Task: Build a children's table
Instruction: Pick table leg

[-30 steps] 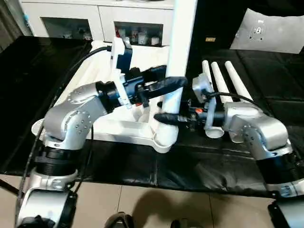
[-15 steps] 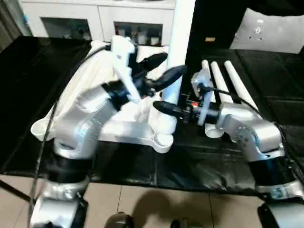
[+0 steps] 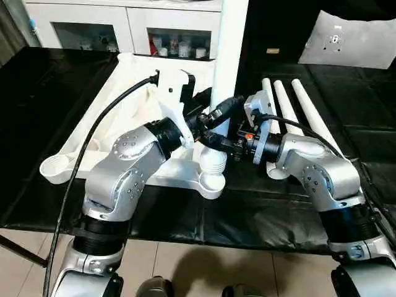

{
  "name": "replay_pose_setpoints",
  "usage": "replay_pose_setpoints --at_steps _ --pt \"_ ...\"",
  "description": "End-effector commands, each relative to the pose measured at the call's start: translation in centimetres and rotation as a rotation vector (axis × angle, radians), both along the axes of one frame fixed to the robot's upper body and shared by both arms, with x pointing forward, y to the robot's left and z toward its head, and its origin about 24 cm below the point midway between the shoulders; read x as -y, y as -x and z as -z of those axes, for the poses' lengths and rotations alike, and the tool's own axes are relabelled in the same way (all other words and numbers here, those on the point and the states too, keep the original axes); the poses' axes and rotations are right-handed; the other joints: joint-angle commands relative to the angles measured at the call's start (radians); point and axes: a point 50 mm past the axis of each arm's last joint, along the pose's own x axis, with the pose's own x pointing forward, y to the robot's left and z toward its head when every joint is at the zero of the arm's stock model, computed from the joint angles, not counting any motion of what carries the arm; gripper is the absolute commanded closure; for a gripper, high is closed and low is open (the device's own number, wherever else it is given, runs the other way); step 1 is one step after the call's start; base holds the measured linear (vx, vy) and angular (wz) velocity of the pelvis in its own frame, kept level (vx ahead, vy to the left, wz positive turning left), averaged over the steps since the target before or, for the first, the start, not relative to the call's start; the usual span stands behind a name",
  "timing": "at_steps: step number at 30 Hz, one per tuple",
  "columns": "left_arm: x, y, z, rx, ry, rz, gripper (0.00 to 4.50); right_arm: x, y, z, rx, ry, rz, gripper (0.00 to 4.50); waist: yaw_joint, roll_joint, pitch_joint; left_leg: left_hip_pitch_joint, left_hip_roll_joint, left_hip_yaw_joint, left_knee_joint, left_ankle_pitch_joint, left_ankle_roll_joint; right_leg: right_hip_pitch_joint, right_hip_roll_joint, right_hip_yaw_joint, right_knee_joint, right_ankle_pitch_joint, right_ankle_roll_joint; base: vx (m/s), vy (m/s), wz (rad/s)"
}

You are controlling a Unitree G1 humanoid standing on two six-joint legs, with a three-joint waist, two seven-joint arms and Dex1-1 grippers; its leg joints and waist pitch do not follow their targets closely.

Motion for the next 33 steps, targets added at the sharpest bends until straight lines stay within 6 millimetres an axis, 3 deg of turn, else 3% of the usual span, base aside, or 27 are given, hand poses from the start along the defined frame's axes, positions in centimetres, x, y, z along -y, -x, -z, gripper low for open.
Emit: replay_pose_setpoints --at_steps 1,15,18,26,30,33 --pt "-0.7 -0.3 -0.3 -0.001 -0.002 -0.053 2.60 -0.1 -0.1 -0.8 0.036 -0.011 -0.001 2.62 0.000 -0.007 -0.077 0.023 0.076 -0.025 -0.072 -0.145 0.036 0.048 -0.093 0.040 -0.079 -0.178 -0.221 0.000 0.000 0.00" --pt "-1.4 -1.1 -0.5 -0.019 0.023 -0.122 2.64 -0.1 -0.2 -1.1 0.045 -0.015 0.009 2.62 -0.002 -0.007 -0.074 0.024 0.076 -0.026 -0.075 -0.169 0.025 0.046 -0.093 0.041 -0.084 -0.217 -0.209 0.000 0.000 0.00" --pt "-1.8 -1.5 -0.5 -0.016 0.020 -0.139 2.64 0.0 -0.2 -1.2 0.026 -0.029 0.008 1.92 -0.001 -0.007 -0.074 0.024 0.075 -0.025 -0.075 -0.166 0.027 0.045 -0.092 0.041 -0.084 -0.213 -0.210 0.000 0.000 0.00" --pt "-3.6 -2.8 -1.3 -0.059 0.072 -0.187 2.64 1.7 -0.3 -2.5 -0.018 -0.106 0.002 1.34 -0.003 -0.008 -0.076 0.026 0.072 -0.025 -0.072 -0.150 0.031 0.047 -0.091 0.040 -0.084 -0.200 -0.206 0.000 0.000 0.00" --pt "-4.0 -3.3 -1.9 -0.102 0.162 -0.171 2.64 2.6 -0.4 -3.2 -0.064 -0.160 0.005 1.05 0.003 -0.005 -0.077 0.026 0.072 -0.024 -0.071 -0.124 0.044 0.047 -0.091 0.037 -0.080 -0.156 -0.234 0.000 0.000 0.00" --pt "-3.9 -3.2 -2.0 -0.094 0.156 -0.147 2.64 2.8 -0.5 -3.2 -0.060 -0.152 0.011 0.79 0.004 -0.006 -0.077 0.026 0.075 -0.024 -0.072 -0.134 0.043 0.046 -0.094 0.038 -0.080 -0.166 -0.237 0.000 0.000 0.00"
